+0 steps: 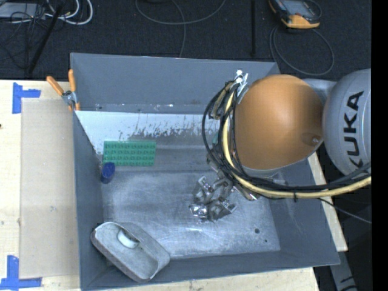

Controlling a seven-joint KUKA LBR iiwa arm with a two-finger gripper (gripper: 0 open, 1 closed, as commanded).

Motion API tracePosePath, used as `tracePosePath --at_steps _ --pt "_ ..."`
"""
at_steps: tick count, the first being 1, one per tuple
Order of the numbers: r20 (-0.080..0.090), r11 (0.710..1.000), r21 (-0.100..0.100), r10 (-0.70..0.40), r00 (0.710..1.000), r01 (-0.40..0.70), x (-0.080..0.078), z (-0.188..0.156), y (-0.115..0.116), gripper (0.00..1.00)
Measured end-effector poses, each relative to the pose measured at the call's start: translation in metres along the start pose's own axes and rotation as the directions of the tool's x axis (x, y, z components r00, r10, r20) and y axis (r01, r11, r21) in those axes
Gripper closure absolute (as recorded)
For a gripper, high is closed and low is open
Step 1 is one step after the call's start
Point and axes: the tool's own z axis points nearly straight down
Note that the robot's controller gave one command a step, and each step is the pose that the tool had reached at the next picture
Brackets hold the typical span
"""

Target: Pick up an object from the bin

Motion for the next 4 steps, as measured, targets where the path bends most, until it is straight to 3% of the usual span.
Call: tracePosePath --at_steps 1,2,3,4 --pt "-0.007 1.0 -0.005 0.002 1.0 -0.002 0.001 0.004 0.001 0.0" --pt "-0.005 0.969 -0.009 -0.246 0.969 0.246 -0.009 0.182 -0.002 0.0" --pt "-0.001 0.969 -0.004 -0.245 0.969 0.245 -0.011 0.178 -0.003 1.0" --pt "-0.001 0.964 -0.001 -0.266 0.964 0.266 -0.005 0.079 -0.01 1.0"
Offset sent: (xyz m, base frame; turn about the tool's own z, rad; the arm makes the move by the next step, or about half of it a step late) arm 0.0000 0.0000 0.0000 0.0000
